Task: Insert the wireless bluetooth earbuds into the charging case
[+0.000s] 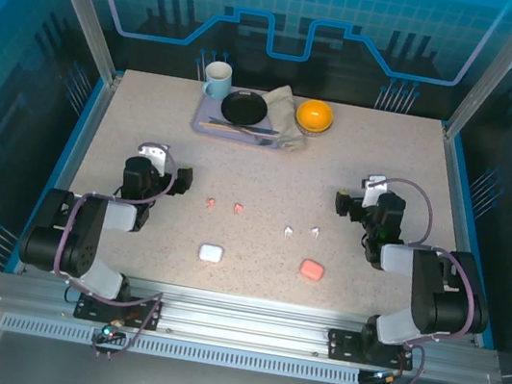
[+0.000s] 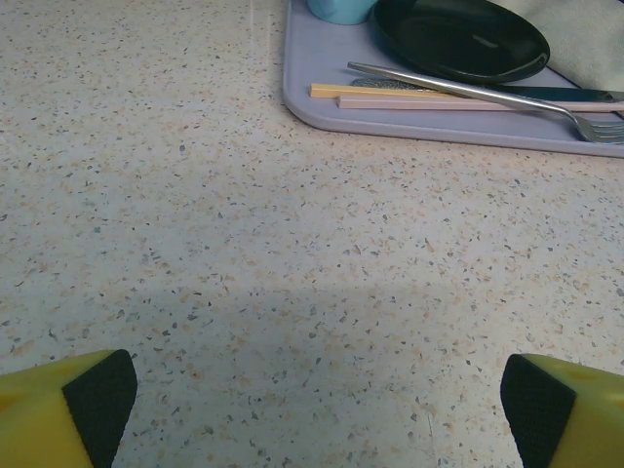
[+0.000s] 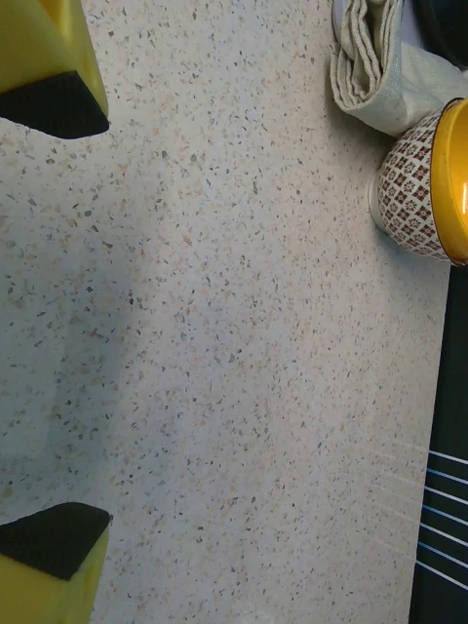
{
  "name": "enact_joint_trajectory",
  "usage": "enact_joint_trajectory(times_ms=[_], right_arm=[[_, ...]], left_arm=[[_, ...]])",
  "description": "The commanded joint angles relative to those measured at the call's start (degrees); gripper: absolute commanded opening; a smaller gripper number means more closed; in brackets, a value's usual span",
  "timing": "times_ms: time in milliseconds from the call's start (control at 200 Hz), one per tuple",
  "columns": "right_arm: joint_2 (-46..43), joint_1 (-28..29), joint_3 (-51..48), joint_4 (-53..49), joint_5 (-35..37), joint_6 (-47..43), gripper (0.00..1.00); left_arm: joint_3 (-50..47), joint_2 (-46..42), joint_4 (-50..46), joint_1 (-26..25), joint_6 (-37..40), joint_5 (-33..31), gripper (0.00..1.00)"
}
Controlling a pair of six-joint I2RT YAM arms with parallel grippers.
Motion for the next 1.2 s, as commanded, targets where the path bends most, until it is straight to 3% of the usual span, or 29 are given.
enact_joint_trajectory(times_ms=[0,790,820,870,1025,1070,1141,1196], right_arm=[[-0.06,-0.77,0.88,0.19,-1.00,-0.57,1.00],[-0.06,-1.02,1.02,0.05,-1.45,-0.51,1.00],[-0.43,-0.68,1.08,-0.21,0.83,-0.03,1.00],[-3.43,0.39,2.85,-6.16,6.51,1.03,1.00],[-12.77,0.35,15.85,-36.90,10.73,9.88,1.00],[-14.17,0.58,19.75,-44.56,13.47,16.19,1.00],[-14.02,0.02,29.36,-64.49,19.76,30.09,1.00],[-12.00,-0.66,35.49,-74.07,19.61,31.00,1.00]], left_arm=[[1.22,0.20,1.17,-0.49,-0.08,-0.74,0.99],[1.35,0.22,1.03,-0.29,-0.09,-0.57,0.99],[1.21,0.19,1.14,-0.33,-0.08,-0.64,0.99],[2.14,-0.50,-0.47,-0.33,-0.16,-0.80,0.99],[13.13,-6.65,-22.91,-0.31,-1.92,-4.64,0.99],[15.76,-8.31,-27.83,-0.33,-2.76,-4.71,0.99],[20.59,-10.24,-36.57,-0.29,-5.78,-4.89,0.99],[24.60,-11.14,-43.87,-0.42,-9.06,-4.12,0.99]])
